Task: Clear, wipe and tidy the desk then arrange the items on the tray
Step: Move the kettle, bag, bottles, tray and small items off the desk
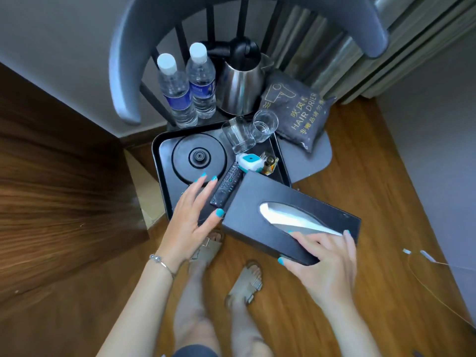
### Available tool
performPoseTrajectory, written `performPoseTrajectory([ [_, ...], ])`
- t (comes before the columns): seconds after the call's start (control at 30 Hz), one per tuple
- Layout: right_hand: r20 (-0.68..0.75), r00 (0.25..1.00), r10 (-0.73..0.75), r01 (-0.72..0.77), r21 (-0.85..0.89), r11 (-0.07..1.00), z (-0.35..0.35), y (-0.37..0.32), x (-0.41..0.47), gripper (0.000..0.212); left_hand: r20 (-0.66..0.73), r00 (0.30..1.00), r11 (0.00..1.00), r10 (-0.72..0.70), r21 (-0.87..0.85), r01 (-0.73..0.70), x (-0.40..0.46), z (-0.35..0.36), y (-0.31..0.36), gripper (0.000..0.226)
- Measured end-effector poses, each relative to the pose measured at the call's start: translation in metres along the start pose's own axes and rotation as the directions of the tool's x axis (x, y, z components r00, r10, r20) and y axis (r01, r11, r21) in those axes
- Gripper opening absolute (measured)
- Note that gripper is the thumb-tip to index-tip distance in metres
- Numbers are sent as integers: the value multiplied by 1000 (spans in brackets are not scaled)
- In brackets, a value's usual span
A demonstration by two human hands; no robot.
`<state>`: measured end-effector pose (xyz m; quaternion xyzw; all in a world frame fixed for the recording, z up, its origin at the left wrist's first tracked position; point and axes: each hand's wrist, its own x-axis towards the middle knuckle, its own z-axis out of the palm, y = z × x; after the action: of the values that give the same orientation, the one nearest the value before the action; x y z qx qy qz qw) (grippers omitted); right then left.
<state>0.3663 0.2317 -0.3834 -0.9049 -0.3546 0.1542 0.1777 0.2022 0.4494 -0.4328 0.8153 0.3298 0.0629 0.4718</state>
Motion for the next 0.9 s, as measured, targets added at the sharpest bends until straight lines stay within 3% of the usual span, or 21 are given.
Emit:
performPoseTrajectory([
  [0.13,53,998,-40,40,-4,999,39,-51,18,55,44,999,999,-29,-19,30,-18,-23,-13,91],
  [0.27,55,970,-235,225,143,964,79,-101,52,51,-219,974,996,-53,63,68,-33,-53,-44,90],
  [0.37,46,911,-409,399,146,905,101,-126,88,49,-371,926,986,-66,121,119,-32,-69,-66,85],
  [0.47,46,871,-489,482,111,869,113,-131,130,50,-473,877,981,-90,110,160,-12,-67,-80,83],
  [0.67,140,833,-535,539,12,842,126,-120,178,49,-461,859,974,-221,-70,213,26,-36,-93,83],
  [0.9,144,812,-565,577,-58,815,140,-124,178,52,-400,871,958,-286,-127,256,36,-39,-116,82],
])
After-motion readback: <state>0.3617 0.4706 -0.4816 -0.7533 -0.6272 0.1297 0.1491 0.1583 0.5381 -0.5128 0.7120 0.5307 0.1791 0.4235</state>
